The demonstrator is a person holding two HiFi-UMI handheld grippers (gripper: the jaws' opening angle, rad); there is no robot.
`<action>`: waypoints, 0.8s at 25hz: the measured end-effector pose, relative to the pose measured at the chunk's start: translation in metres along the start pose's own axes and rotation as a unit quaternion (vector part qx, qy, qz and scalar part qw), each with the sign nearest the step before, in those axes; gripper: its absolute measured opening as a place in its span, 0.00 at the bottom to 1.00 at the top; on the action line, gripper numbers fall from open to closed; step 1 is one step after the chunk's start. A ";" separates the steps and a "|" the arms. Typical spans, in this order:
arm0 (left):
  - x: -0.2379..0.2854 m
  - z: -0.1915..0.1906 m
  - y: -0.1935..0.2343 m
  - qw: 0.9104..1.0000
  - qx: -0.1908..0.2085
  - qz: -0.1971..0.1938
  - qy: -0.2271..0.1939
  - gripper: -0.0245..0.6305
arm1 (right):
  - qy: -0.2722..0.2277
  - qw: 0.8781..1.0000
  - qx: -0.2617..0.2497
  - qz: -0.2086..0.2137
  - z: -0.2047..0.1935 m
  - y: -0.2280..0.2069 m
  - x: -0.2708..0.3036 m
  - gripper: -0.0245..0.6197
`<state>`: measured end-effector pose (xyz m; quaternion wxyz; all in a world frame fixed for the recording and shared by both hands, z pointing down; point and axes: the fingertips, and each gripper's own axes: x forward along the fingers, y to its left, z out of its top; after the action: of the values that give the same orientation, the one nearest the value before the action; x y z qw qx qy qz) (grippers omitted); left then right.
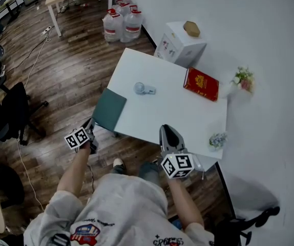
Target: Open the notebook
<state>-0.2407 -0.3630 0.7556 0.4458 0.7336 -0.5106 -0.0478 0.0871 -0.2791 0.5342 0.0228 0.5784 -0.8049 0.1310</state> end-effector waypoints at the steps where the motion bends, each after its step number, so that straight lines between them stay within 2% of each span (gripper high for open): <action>1: -0.001 -0.001 -0.004 1.000 0.016 -0.003 0.003 0.07 | 0.002 1.000 0.003 0.000 0.000 0.000 0.000 0.07; 6: -0.009 -0.002 -0.039 0.996 0.071 -0.055 0.022 0.07 | 0.000 1.000 0.008 0.005 0.004 0.006 0.002 0.07; 13: -0.014 -0.018 -0.085 0.981 0.132 -0.132 0.055 0.07 | -0.003 1.000 0.012 0.014 0.002 0.013 0.010 0.07; 17: -0.014 -0.035 -0.111 0.967 0.153 -0.184 0.088 0.07 | -0.003 1.000 0.012 0.016 0.003 0.015 0.012 0.07; 20: -0.012 -0.049 -0.128 0.956 0.178 -0.206 0.110 0.07 | -0.005 1.000 0.013 0.014 0.005 0.015 0.011 0.07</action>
<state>-0.1300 -0.3136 0.6905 0.3417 0.8911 -0.2966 0.0344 0.0698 -0.2858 0.5281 0.0091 0.5678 -0.8114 0.1386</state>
